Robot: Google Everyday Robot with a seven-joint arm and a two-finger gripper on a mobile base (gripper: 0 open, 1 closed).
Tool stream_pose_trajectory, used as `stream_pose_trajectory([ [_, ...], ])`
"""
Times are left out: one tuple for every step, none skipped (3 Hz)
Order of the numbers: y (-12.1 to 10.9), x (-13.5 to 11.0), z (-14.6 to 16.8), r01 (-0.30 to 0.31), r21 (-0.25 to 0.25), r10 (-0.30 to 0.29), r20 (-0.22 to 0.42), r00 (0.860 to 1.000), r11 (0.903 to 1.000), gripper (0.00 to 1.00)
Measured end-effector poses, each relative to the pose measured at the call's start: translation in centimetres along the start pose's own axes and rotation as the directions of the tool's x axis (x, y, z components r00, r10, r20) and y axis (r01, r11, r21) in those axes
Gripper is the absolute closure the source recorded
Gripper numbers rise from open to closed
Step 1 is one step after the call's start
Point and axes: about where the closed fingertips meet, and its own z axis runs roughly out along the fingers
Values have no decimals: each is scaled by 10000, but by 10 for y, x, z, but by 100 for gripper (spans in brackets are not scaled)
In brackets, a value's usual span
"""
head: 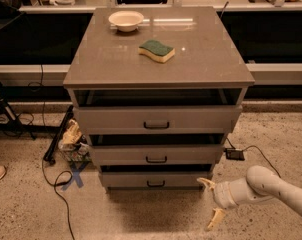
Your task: Open bottom drawer
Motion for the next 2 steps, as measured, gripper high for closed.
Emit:
stream_pose_trajectory([
  [0, 0, 0, 2, 1, -2, -2, 10000, 10000, 0],
  [-3, 8, 6, 375, 114, -370, -345, 9987, 9992, 0],
])
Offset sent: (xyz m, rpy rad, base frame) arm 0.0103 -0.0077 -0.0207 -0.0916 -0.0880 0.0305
